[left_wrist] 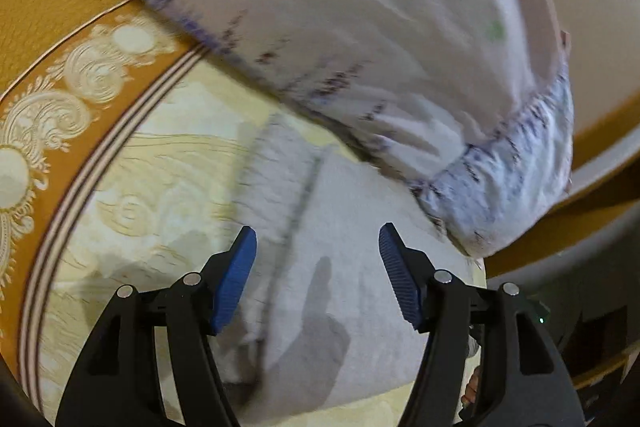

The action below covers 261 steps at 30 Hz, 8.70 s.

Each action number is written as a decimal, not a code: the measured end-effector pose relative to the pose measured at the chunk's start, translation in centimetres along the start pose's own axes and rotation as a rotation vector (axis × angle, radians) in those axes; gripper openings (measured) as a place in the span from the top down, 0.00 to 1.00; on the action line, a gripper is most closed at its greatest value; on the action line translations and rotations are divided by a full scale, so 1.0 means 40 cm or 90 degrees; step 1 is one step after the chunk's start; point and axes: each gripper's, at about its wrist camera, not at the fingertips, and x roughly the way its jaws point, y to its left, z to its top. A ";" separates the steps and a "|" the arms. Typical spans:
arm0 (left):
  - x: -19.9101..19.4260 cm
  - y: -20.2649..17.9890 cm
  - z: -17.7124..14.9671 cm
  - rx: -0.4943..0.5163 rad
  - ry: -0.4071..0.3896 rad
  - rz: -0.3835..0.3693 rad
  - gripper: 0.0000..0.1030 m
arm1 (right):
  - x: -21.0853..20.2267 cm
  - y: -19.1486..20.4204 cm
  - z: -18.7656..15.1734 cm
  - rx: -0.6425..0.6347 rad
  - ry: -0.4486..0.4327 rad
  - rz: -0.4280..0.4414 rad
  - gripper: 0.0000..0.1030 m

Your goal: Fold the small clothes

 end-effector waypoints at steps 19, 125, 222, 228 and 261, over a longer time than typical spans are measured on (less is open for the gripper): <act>0.086 0.004 0.000 0.013 0.042 0.005 0.30 | 0.001 0.008 -0.002 0.001 0.003 -0.008 0.33; 0.252 -0.404 -0.322 0.182 0.332 -0.121 0.57 | -0.285 -0.310 -0.094 0.215 -0.101 0.079 0.92; 0.124 -0.463 -0.136 0.317 0.067 -0.049 0.26 | 0.008 -0.118 0.026 0.210 0.020 0.225 0.75; 0.224 -0.514 -0.164 0.368 0.148 -0.025 0.26 | -0.030 -0.078 0.068 0.120 -0.043 0.089 0.92; 0.216 -0.385 -0.255 0.352 0.138 0.178 0.18 | -0.022 0.083 -0.091 -0.074 -0.020 -0.050 0.66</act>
